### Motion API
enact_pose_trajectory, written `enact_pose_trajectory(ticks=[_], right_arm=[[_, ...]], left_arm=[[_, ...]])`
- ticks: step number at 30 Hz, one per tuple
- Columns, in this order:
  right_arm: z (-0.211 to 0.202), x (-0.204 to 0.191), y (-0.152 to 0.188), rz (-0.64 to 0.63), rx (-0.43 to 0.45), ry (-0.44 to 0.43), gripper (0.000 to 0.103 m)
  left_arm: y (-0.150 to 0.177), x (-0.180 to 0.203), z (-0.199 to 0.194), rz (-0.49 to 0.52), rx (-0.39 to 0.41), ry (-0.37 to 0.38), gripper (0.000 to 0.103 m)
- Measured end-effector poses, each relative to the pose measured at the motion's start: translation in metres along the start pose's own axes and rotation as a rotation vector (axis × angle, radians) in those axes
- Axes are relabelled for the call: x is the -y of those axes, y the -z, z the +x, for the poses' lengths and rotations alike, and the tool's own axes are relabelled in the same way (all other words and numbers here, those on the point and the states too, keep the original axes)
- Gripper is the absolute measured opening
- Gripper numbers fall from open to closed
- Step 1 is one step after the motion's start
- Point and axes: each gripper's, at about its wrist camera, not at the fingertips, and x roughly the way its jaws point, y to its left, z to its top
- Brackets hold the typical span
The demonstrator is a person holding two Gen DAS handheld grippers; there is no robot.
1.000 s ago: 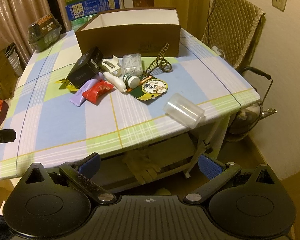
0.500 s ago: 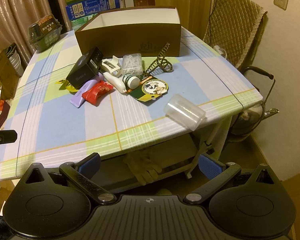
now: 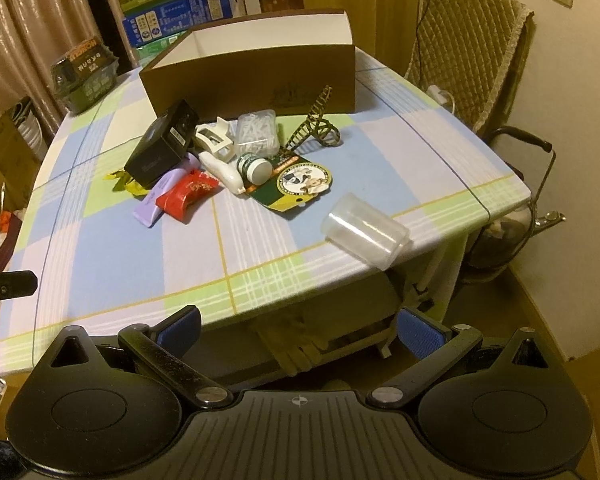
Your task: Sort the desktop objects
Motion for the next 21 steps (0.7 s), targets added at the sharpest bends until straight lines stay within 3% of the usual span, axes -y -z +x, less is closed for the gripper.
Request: enact_pose_trajectory(ticks=[10, 21], right_arm=[[0.005, 0.011, -0.014, -0.033, 0.051, -0.011, 0.101], [0.018, 0.026, -0.027, -0.108, 0.09, -0.048, 0.101]], left_arm=[[-0.012, -0.001, 0.008, -0.015, -0.005, 0.002, 0.102], [-0.023, 0.005, 0.016, -0.031, 0.006, 0.071, 0.102]])
